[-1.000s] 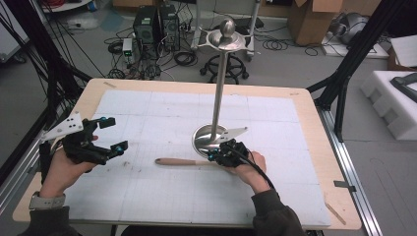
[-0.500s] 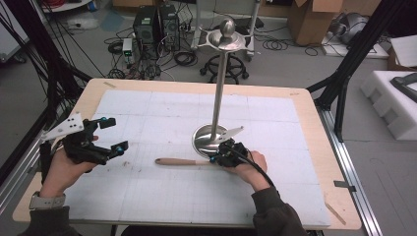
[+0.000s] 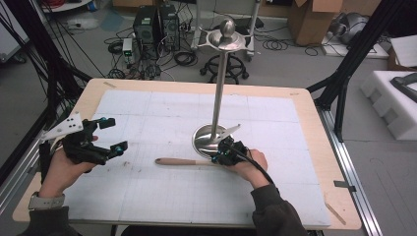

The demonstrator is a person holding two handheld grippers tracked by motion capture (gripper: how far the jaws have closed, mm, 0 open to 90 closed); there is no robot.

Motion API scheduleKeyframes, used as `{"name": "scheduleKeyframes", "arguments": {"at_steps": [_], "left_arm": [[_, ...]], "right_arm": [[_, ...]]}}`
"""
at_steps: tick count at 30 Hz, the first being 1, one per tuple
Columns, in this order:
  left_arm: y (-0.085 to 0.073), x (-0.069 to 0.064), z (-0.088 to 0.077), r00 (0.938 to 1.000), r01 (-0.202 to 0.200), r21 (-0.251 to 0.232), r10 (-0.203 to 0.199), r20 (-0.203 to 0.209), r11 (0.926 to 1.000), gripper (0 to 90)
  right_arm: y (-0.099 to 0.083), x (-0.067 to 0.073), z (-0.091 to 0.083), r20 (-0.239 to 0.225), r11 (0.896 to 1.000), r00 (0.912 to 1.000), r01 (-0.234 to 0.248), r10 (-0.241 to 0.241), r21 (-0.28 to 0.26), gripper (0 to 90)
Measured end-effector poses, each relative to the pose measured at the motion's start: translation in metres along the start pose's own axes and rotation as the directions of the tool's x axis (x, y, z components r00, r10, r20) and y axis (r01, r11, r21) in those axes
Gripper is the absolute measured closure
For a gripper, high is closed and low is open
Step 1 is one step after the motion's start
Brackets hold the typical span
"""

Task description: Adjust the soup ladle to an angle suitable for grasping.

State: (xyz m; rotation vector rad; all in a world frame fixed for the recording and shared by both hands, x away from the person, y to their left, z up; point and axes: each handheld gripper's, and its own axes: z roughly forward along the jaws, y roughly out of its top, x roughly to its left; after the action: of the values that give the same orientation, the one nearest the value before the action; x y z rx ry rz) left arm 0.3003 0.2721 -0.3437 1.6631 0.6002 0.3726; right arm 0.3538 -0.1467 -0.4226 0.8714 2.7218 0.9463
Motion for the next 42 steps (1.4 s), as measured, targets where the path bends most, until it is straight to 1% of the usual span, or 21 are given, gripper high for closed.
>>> {"name": "scheduleKeyframes", "arguments": {"at_steps": [1, 2, 3, 6, 7, 8, 9, 10, 11, 12, 14, 18, 20, 22, 23, 26, 31, 37, 40, 42], "left_arm": [[0.000, 0.000, 0.000, 1.0000, -0.001, 0.001, 0.001, -0.001, 1.0000, 1.7], [0.000, 0.000, 0.000, 1.0000, -0.001, 0.001, 0.001, -0.001, 1.0000, 1.8], [0.000, 0.000, 0.001, 1.0000, -0.002, 0.003, 0.002, 0.000, 1.0000, 1.8], [-0.001, 0.000, 0.002, 1.0000, -0.001, 0.008, 0.001, 0.002, 1.0000, 1.8], [-0.001, 0.000, 0.002, 1.0000, -0.001, 0.008, 0.001, 0.003, 1.0000, 1.8], [-0.001, -0.001, 0.002, 1.0000, -0.002, 0.009, 0.002, 0.006, 1.0000, 1.8], [-0.001, 0.000, 0.002, 1.0000, -0.005, 0.011, 0.005, 0.006, 0.9999, 1.8], [-0.001, -0.001, 0.003, 1.0000, -0.002, 0.013, 0.001, 0.008, 0.9999, 1.8], [-0.001, -0.001, 0.003, 1.0000, -0.001, 0.014, 0.001, 0.008, 0.9999, 1.7], [-0.001, -0.001, 0.003, 1.0000, 0.000, 0.015, 0.000, 0.007, 0.9999, 1.8], [-0.001, -0.001, 0.003, 1.0000, -0.002, 0.017, 0.002, 0.009, 0.9998, 1.8], [-0.001, -0.001, 0.003, 1.0000, 0.000, 0.016, 0.000, 0.009, 0.9999, 1.8], [-0.002, -0.001, 0.003, 0.9999, 0.003, 0.014, -0.003, 0.011, 0.9999, 1.8], [-0.002, 0.000, 0.002, 1.0000, 0.001, 0.016, -0.001, 0.010, 0.9999, 1.8], [-0.002, -0.001, 0.002, 1.0000, 0.003, 0.016, -0.003, 0.009, 0.9999, 1.8], [-0.002, 0.000, 0.002, 1.0000, 0.004, 0.014, -0.004, 0.008, 0.9999, 1.8], [-0.002, 0.000, 0.003, 1.0000, 0.002, 0.018, -0.002, 0.009, 0.9998, 1.8], [-0.002, -0.001, 0.003, 0.9999, 0.002, 0.019, -0.003, 0.010, 0.9998, 1.8], [-0.002, 0.000, 0.002, 1.0000, 0.005, 0.012, -0.005, 0.009, 0.9999, 1.7], [-0.002, 0.000, 0.002, 1.0000, 0.007, 0.012, -0.007, 0.006, 0.9999, 1.8]], "right_arm": [[0.000, 0.000, 0.000, 0.007, 1.000, 1.0000, 0.002, -0.002, 0.008, 90.0], [0.000, 0.000, 0.000, 0.007, 1.000, 1.0000, 0.002, -0.002, 0.008, 90.0], [0.001, 0.000, 0.001, 0.011, 1.000, 0.9999, -0.009, 0.008, 0.019, 90.0], [0.002, 0.000, 0.002, 0.015, 0.999, 0.9998, -0.013, 0.013, 0.035, 90.0], [0.003, -0.001, 0.003, 0.017, 0.999, 0.9998, -0.012, 0.012, 0.049, 90.0], [0.003, -0.001, 0.003, 0.017, 0.999, 0.9998, -0.012, 0.012, 0.049, 90.0], [0.005, -0.001, 0.004, 0.020, 0.998, 0.9998, -0.008, 0.006, 0.070, 90.0], [0.005, -0.001, 0.004, 0.020, 0.998, 0.9998, -0.008, 0.006, 0.070, 90.0], [0.005, -0.001, 0.006, 0.028, 0.996, 0.9996, 0.004, -0.007, 0.087, 90.0], [0.006, -0.001, 0.006, 0.028, 0.996, 0.9995, 0.010, -0.013, 0.093, 90.0], [0.006, -0.001, 0.006, 0.026, 0.995, 0.9996, 0.008, -0.010, 0.095, 90.0], [0.004, 0.000, 0.006, 0.035, 0.996, 0.9990, -0.030, 0.027, 0.087, 90.0], [0.004, 0.001, 0.006, 0.034, 0.994, 0.9979, -0.058, 0.055, 0.088, 90.0], [0.003, 0.001, 0.006, 0.036, 0.995, 0.9983, -0.049, 0.046, 0.084, 90.0], [0.003, 0.003, 0.005, 0.044, 0.994, 0.9976, -0.057, 0.053, 0.090, 90.0], [0.003, 0.006, 0.005, 0.043, 0.994, 0.9979, -0.052, 0.049, 0.093, 90.0], [0.002, 0.011, 0.004, 0.025, 0.992, 0.9981, -0.059, 0.056, 0.111, 90.0], [0.002, 0.017, 0.002, 0.023, 0.990, 0.9985, -0.053, 0.051, 0.133, 90.0], [0.001, 0.020, 0.001, 0.013, 0.988, 0.9989, -0.047, 0.046, 0.144, 90.0], [0.001, 0.025, 0.000, -0.004, 0.986, 0.9987, -0.050, 0.051, 0.160, 90.0]]}}
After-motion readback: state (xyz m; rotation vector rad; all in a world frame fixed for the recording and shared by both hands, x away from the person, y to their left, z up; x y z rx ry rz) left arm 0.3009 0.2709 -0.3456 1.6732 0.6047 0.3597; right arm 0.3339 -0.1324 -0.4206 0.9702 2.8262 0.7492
